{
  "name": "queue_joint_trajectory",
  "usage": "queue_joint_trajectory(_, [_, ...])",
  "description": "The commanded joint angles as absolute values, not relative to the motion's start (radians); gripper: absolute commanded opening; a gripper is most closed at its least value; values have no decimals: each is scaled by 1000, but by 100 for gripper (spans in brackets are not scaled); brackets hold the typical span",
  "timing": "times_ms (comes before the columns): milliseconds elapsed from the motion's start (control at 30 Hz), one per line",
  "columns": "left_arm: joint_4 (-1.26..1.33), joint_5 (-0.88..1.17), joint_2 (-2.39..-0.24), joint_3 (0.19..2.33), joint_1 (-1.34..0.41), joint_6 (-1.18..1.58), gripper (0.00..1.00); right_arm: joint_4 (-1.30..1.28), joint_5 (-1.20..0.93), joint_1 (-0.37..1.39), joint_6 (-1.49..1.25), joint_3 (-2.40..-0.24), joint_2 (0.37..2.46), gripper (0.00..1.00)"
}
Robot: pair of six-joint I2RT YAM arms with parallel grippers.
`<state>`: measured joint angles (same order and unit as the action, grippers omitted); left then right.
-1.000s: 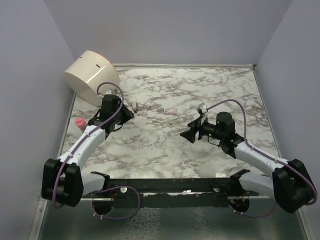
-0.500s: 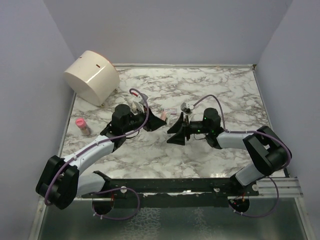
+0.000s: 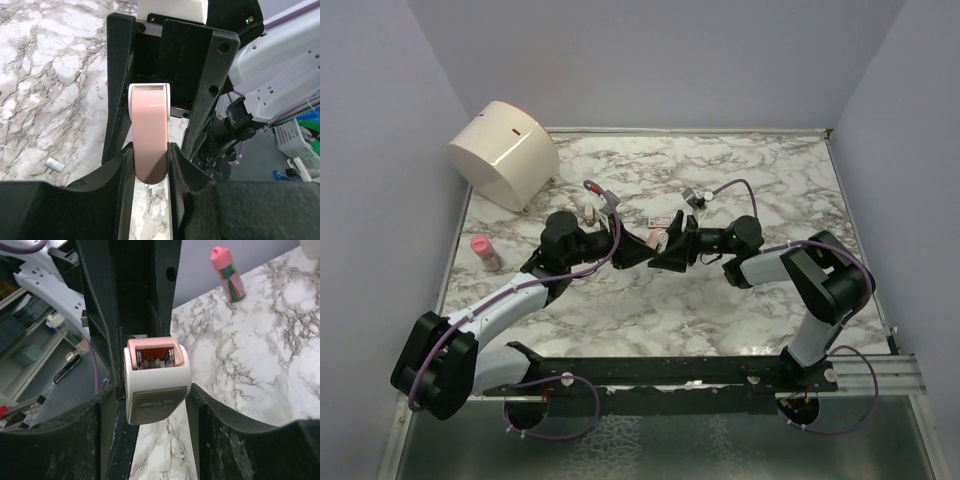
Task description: Unload the staples from the stapler
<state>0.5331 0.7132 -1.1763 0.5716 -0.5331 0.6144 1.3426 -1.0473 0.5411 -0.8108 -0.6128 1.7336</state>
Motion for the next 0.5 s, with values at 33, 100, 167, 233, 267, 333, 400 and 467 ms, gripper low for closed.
queue_joint_trajectory(33, [592,802,-1142,566,-540,576,0,1659,-1140,533,-997,-640,1797,48])
queue_joint_trajectory(100, [590,806,-1138,567,-540,575,0,1652,-1164,534,-992,-650,1806,35])
queue_joint_trajectory(167, [587,806,-1132,567,-540,570,0,1660,-1188,532,-990,-650,1809,31])
queue_joint_trajectory(233, [577,811,-1126,568,-540,565,0,1668,-1195,526,-981,-636,1803,24])
queue_joint_trajectory(267, [566,815,-1122,570,-540,557,0,1666,-1197,519,-976,-629,1796,20])
queue_joint_trajectory(333, [528,819,-1116,580,-540,529,0,1665,-1193,495,-970,-612,1783,12])
queue_joint_trajectory(400, [496,824,-1107,588,-540,507,0,1695,-1211,471,-970,-594,1772,2])
queue_joint_trajectory(467, [409,815,-1097,614,-540,457,0,1704,-1244,440,-951,-578,1757,1])
